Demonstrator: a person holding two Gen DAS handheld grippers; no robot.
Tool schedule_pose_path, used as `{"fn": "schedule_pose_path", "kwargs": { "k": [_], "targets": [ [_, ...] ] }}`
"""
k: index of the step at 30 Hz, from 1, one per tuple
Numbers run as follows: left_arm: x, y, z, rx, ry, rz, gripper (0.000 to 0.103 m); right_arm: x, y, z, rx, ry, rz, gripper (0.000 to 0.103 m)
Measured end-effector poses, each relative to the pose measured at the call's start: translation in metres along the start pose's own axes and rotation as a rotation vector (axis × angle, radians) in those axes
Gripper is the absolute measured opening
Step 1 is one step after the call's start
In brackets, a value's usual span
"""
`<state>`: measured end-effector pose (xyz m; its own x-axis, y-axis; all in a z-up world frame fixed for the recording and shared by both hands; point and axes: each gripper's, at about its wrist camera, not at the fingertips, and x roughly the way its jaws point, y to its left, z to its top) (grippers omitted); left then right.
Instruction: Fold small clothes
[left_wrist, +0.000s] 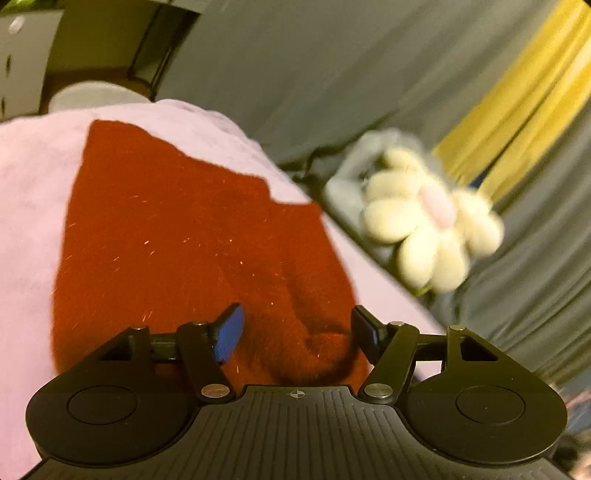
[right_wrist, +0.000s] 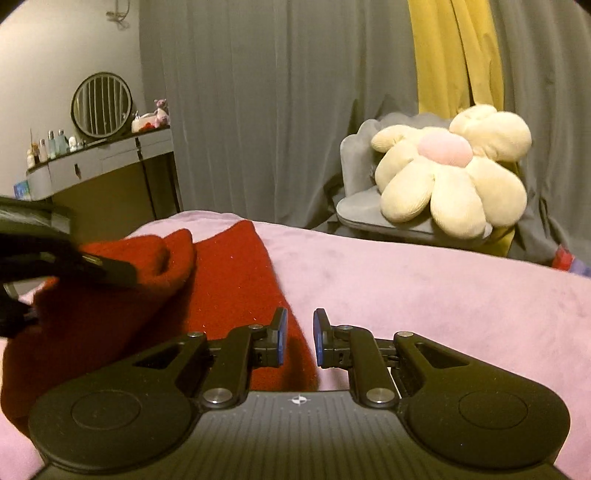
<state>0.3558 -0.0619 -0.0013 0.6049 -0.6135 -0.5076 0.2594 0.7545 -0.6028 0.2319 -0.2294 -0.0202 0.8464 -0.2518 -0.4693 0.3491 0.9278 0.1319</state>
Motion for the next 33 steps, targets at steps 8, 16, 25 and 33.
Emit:
{"fn": "schedule_pose_path", "kwargs": {
  "k": [8, 16, 25, 33],
  "targets": [
    [-0.082, 0.060, -0.016, -0.137, -0.156, 0.155, 0.070, -0.030, 0.034, 0.008, 0.020, -0.061, 0.292, 0.014],
    [-0.069, 0.080, -0.026, -0.125, -0.094, 0.252, 0.071, -0.068, 0.072, 0.008, -0.108, -0.228, 0.364, 0.014],
    [-0.049, 0.073, -0.035, -0.078, -0.046, 0.257, 0.076, 0.006, 0.082, -0.020, -0.203, 0.049, 0.248, 0.021],
    [-0.047, 0.073, -0.037, -0.065, -0.035, 0.259, 0.078, 0.019, 0.035, 0.000, 0.025, 0.141, 0.337, 0.040]
  ]
}}
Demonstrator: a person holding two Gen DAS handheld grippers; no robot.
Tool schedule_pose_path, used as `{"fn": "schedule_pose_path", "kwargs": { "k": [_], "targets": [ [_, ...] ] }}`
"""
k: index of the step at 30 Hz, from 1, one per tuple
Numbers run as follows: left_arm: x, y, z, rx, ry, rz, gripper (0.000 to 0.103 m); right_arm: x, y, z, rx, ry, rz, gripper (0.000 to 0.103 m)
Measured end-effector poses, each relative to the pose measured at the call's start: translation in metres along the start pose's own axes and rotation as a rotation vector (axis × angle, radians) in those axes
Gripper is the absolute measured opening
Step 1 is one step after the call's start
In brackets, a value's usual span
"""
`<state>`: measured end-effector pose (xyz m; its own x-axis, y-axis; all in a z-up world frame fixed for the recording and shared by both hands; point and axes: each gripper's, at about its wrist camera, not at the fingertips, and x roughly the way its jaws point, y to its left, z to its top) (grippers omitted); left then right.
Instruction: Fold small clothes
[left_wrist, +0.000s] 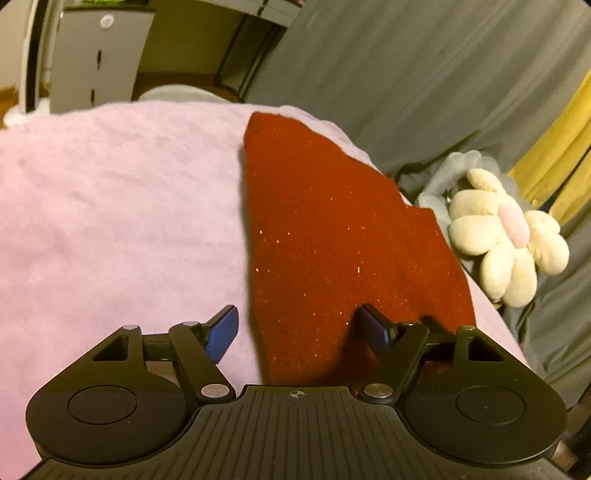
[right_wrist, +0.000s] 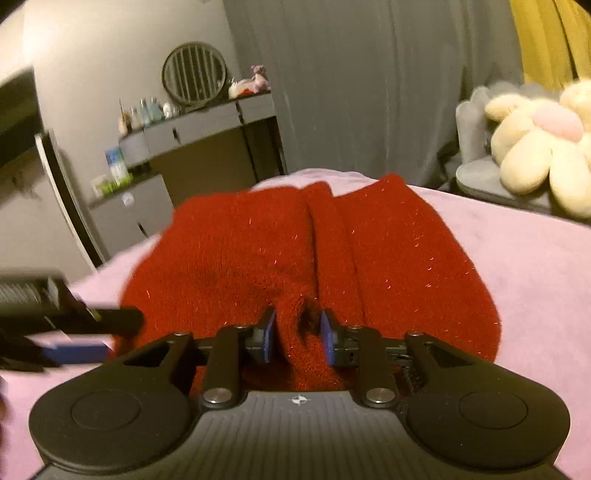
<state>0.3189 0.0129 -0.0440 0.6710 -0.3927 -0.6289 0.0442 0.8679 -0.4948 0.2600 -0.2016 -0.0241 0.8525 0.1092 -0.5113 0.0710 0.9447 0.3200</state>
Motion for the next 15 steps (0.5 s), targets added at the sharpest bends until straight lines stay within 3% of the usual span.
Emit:
{"fn": "schedule_pose_path", "kwargs": {
  "k": [4, 8, 10, 12, 13, 14, 15],
  "targets": [
    [0.001, 0.004, 0.002, -0.020, 0.019, -0.011, 0.078, 0.005, -0.038, 0.015, 0.244, 0.058, 0.114, 0.069],
    [0.001, 0.003, 0.000, -0.009, 0.026, -0.012, 0.079, 0.038, -0.057, 0.020, 0.369, 0.159, 0.227, 0.079],
    [0.002, 0.003, -0.001, 0.001, 0.022, -0.013, 0.079, 0.052, -0.051, 0.028, 0.354, 0.195, 0.252, 0.081],
    [0.003, 0.004, -0.003, 0.005, 0.021, -0.007, 0.081, 0.065, -0.034, 0.036, 0.265, 0.218, 0.242, 0.081],
    [0.003, 0.003, -0.003, 0.002, 0.022, -0.004, 0.081, 0.065, -0.027, 0.036, 0.233, 0.226, 0.232, 0.076],
    [0.003, 0.003, -0.004, 0.005, 0.024, 0.001, 0.081, 0.068, -0.020, 0.039, 0.200, 0.234, 0.230, 0.069],
    [0.002, 0.001, -0.004, 0.016, 0.028, 0.018, 0.081, 0.072, -0.012, 0.043, 0.160, 0.243, 0.232, 0.050]
  ]
}}
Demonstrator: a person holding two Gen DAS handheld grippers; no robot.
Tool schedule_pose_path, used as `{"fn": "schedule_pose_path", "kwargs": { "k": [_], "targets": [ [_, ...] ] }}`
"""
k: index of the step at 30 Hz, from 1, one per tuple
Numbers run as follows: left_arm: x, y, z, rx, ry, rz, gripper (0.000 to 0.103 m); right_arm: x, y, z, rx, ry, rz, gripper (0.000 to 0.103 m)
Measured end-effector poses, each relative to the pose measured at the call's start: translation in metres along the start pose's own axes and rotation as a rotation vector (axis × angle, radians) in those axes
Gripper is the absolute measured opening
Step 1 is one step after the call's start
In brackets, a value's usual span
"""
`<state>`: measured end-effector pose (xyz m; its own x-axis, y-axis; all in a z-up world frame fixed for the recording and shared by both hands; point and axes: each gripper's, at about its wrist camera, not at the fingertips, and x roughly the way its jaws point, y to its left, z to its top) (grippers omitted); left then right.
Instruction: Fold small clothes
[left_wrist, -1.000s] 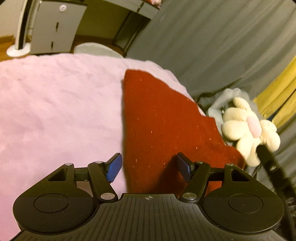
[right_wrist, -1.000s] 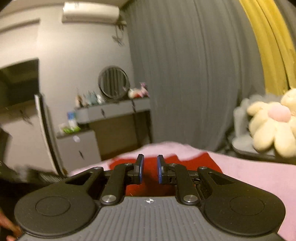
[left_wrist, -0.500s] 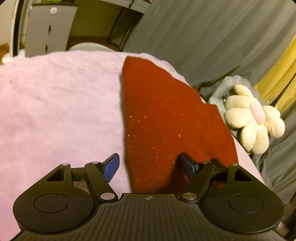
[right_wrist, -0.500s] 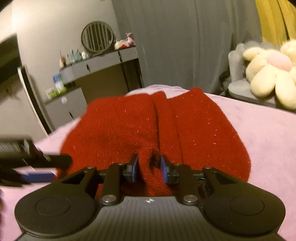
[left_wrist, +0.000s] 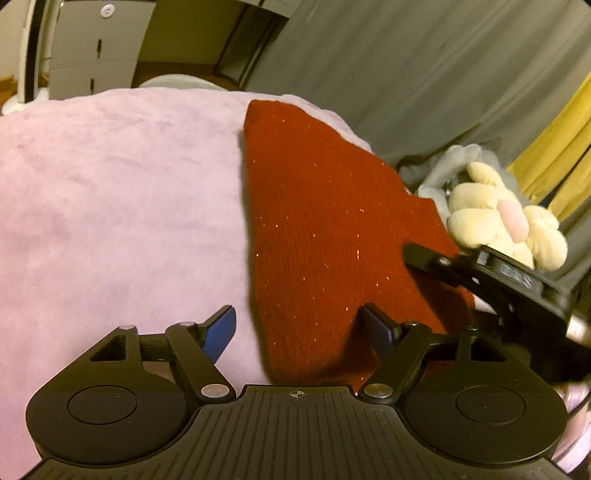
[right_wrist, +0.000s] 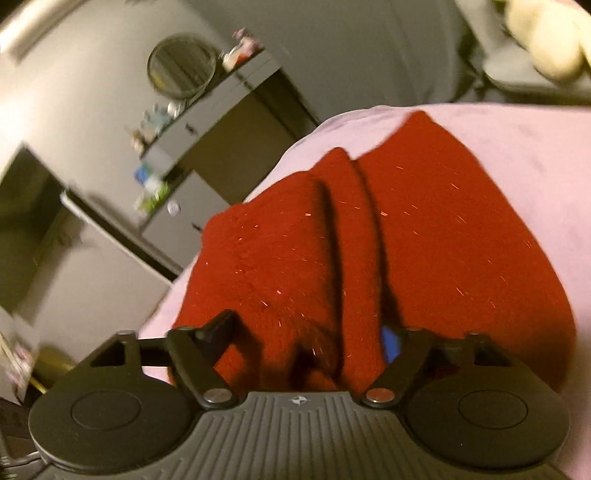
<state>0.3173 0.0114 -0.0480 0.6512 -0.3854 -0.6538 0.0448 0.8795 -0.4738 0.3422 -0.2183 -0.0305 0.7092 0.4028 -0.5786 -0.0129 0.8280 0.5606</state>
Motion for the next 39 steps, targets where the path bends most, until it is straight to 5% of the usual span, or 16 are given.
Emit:
{"fn": "schedule_pose_path", "kwargs": {
  "k": [1, 3, 6, 12, 19, 24, 28, 31, 39],
  "targets": [
    [-0.002, -0.002, -0.001, 0.013, 0.000, 0.014, 0.081, -0.001, 0.010, -0.001, -0.045, 0.002, -0.020, 0.035],
    [-0.011, -0.007, -0.004, 0.036, 0.003, 0.028, 0.081, -0.004, 0.032, -0.004, -0.211, -0.020, -0.116, 0.028],
    [-0.021, -0.017, -0.015, 0.090, 0.015, 0.032, 0.081, -0.018, 0.061, -0.010, -0.413, -0.119, -0.270, 0.024],
    [-0.004, -0.033, -0.028, 0.192, 0.050, 0.116, 0.080, -0.055, 0.090, -0.033, -0.629, -0.361, -0.445, 0.024],
    [0.012, -0.047, -0.027, 0.222, 0.066, 0.117, 0.082, -0.043, 0.044, -0.052, -0.686, -0.312, -0.629, 0.024],
    [0.029, -0.043, -0.030, 0.206, 0.103, 0.118, 0.082, -0.032, 0.032, -0.059, -0.733, -0.306, -0.656, 0.024],
    [0.031, -0.040, -0.032, 0.198, 0.114, 0.112, 0.084, -0.023, 0.010, -0.049, -0.654, -0.270, -0.641, 0.025],
    [0.023, -0.033, -0.032, 0.190, 0.104, 0.101, 0.082, -0.033, 0.011, -0.040, -0.636, -0.252, -0.615, 0.033],
    [0.005, -0.010, -0.030, 0.092, 0.070, 0.079, 0.082, -0.086, 0.063, -0.058, -0.553, -0.398, -0.466, 0.036]
  ]
}}
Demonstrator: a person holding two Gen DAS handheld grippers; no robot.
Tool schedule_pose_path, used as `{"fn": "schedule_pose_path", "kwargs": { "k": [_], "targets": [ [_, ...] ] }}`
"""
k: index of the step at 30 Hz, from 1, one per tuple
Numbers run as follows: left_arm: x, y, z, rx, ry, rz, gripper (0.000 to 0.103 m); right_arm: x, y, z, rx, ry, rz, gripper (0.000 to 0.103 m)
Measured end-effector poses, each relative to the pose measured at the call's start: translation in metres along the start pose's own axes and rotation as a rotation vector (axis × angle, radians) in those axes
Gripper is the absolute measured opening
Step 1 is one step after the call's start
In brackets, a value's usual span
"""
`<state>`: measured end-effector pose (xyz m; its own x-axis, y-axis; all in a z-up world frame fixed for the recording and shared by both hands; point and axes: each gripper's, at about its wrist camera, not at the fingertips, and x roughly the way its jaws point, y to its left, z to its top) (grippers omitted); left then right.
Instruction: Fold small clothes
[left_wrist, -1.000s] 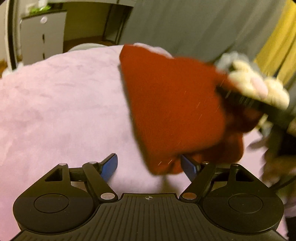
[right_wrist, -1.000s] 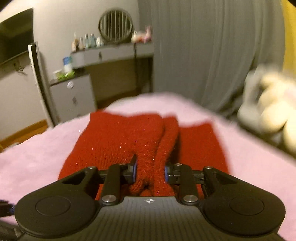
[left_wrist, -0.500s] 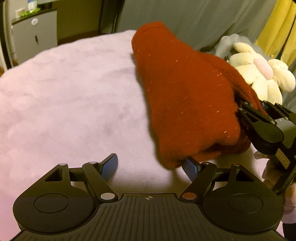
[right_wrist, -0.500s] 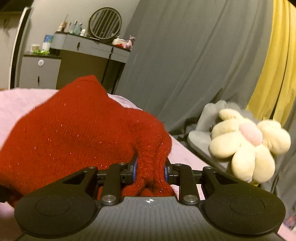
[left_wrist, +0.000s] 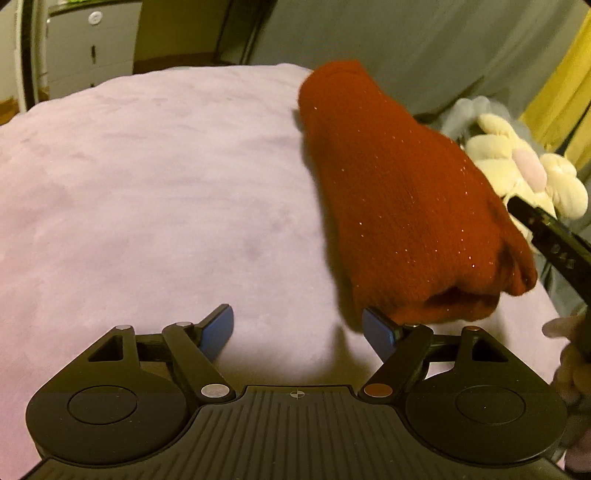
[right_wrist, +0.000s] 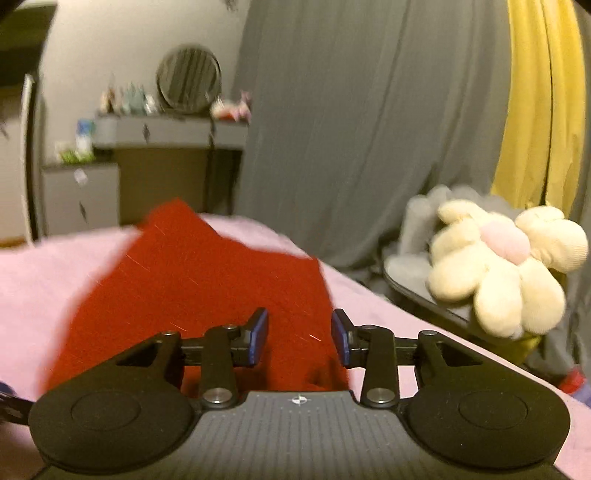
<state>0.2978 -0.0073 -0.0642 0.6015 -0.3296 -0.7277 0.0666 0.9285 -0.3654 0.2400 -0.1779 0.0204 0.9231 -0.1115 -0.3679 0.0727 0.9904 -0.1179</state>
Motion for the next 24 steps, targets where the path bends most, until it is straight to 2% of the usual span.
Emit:
{"fn": "schedule_pose_path", "kwargs": {
  "k": [2, 4, 7, 10, 12, 15, 18, 21, 24],
  "targets": [
    [-0.004, 0.002, -0.001, -0.003, -0.004, 0.002, 0.082, -0.007, 0.019, 0.004, -0.014, -0.018, 0.094, 0.032],
    [-0.009, 0.002, -0.001, 0.000, -0.007, 0.011, 0.082, -0.002, 0.042, 0.003, -0.067, -0.006, 0.154, 0.021],
    [-0.013, 0.006, -0.001, 0.005, -0.015, 0.031, 0.082, 0.011, 0.064, 0.002, -0.126, 0.020, 0.160, 0.007],
    [-0.014, 0.013, 0.001, -0.009, -0.017, 0.044, 0.082, 0.025, 0.066, -0.001, -0.133, 0.053, 0.120, 0.006],
    [-0.014, 0.017, 0.001, -0.022, -0.012, 0.046, 0.082, 0.038, 0.055, -0.004, -0.094, 0.105, 0.079, 0.006],
    [-0.010, 0.018, 0.004, -0.027, -0.014, 0.046, 0.082, 0.051, 0.031, -0.023, -0.017, 0.158, 0.062, 0.000],
    [-0.009, 0.017, 0.007, -0.034, -0.009, 0.052, 0.082, 0.055, 0.023, -0.048, -0.022, 0.129, 0.036, 0.000],
    [-0.016, 0.019, 0.010, -0.036, -0.017, 0.041, 0.082, 0.047, 0.021, -0.039, -0.008, 0.137, 0.064, 0.000],
    [-0.022, 0.016, 0.022, -0.017, -0.057, 0.039, 0.083, 0.021, 0.004, -0.021, 0.097, 0.101, 0.097, 0.000]
  ]
}}
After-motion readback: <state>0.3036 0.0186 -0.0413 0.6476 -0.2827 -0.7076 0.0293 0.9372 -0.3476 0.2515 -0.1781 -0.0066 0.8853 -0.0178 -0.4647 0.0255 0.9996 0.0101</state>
